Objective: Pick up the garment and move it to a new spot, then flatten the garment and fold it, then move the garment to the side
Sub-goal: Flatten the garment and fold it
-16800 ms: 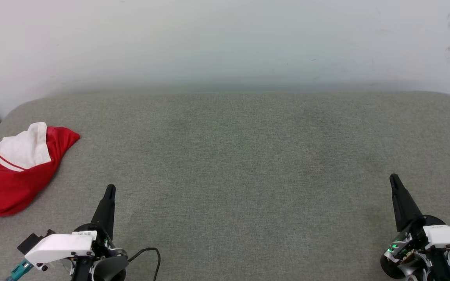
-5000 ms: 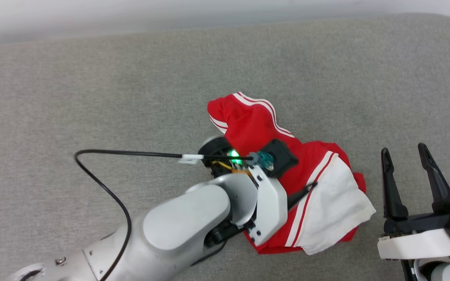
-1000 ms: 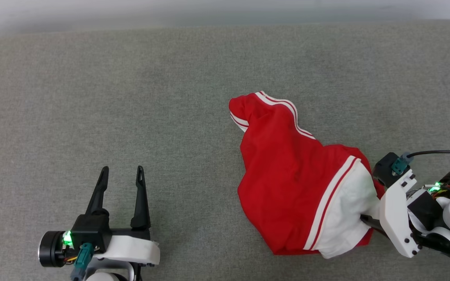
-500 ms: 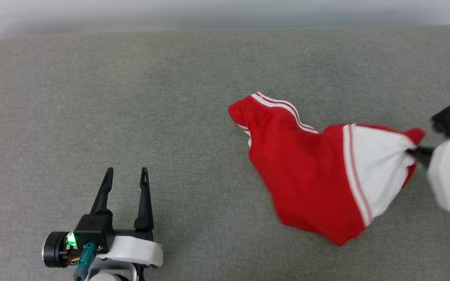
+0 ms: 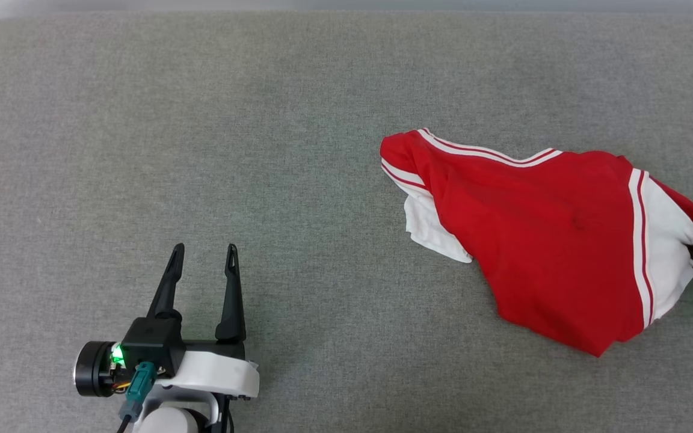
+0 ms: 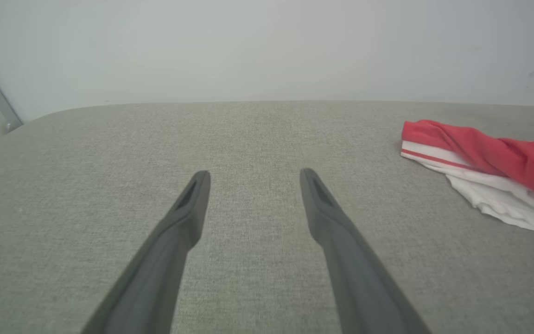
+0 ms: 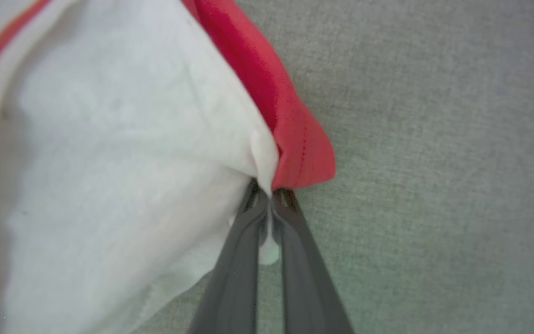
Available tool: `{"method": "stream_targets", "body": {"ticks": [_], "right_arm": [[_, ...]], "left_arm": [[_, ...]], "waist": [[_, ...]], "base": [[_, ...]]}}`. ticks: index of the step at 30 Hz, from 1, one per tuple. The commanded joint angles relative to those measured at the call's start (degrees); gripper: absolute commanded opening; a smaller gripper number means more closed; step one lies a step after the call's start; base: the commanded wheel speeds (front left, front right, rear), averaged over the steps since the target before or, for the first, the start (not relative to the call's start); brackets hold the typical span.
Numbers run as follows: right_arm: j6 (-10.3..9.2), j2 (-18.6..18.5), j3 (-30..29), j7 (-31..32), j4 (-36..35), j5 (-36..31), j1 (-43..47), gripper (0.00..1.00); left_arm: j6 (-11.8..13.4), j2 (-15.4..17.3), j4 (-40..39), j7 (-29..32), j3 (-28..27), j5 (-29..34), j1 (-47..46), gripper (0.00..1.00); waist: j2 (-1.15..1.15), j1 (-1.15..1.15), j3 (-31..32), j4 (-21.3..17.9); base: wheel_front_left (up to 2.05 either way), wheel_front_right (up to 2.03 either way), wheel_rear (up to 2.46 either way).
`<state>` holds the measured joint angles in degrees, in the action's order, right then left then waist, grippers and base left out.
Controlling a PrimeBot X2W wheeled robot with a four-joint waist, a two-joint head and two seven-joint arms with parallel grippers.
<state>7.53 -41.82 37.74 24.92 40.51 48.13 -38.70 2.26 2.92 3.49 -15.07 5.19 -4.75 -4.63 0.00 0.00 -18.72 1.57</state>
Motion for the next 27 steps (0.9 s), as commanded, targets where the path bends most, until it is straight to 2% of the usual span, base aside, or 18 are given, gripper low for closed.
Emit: {"method": "stream_targets", "body": {"ticks": [1, 3, 9, 14, 19, 23, 27], "right_arm": [[-0.07, 2.01, 1.18, -0.81, 1.21, -0.64, 1.85, 0.00], [-0.07, 1.87, 1.50, -4.20, 1.24, -2.43, 1.06, 1.00], [-0.08, -0.59, -0.94, -16.01, -0.70, -8.14, -2.15, 1.00], [-0.07, 1.50, -6.33, -27.21, -4.16, -14.77, -2.48, 1.00], [-0.07, 7.36, -17.67, -37.53, -8.63, -22.90, 0.50, 1.00], [-0.07, 14.39, -27.85, -39.79, -16.63, -30.89, 5.68, 1.00], [-0.07, 22.61, -35.10, -40.07, -27.48, -37.79, 12.63, 1.00]], "left_arm": [[0.33, -0.06, 0.02, -0.15, -0.01, -0.01, -0.65, 1.00], [0.26, -0.05, 0.13, -0.15, -0.35, 0.43, -0.55, 1.00], [-1.15, 0.47, -0.02, -0.15, -2.49, 1.72, -1.15, 1.00], [-3.06, 1.86, -0.41, -0.15, -4.09, 2.07, -3.68, 1.00], [-5.73, 4.80, 1.74, -0.15, -2.99, 3.55, -8.13, 1.00], [-7.52, 7.51, 5.81, 0.07, -1.47, 4.08, -13.23, 1.00], [-8.82, 9.67, 8.54, 4.51, 0.94, 3.07, -19.90, 1.00]], "waist": [[0.00, 0.00, 0.30, -0.07], [0.00, 0.00, 1.10, -0.45], [0.00, 0.00, 4.00, -2.62], [0.00, 0.00, 5.37, -4.37], [0.00, 0.00, 6.09, -5.42], [0.00, 0.00, 6.29, -5.78], [0.00, 0.00, 5.83, -6.07]], "base": [[0.00, 0.00, 0.00], [0.00, 0.00, 0.00], [0.00, 0.00, 0.00], [0.00, 0.00, 0.00], [0.00, 0.00, 0.00], [0.00, 0.00, 0.00], [0.00, 0.00, 0.00]]}}
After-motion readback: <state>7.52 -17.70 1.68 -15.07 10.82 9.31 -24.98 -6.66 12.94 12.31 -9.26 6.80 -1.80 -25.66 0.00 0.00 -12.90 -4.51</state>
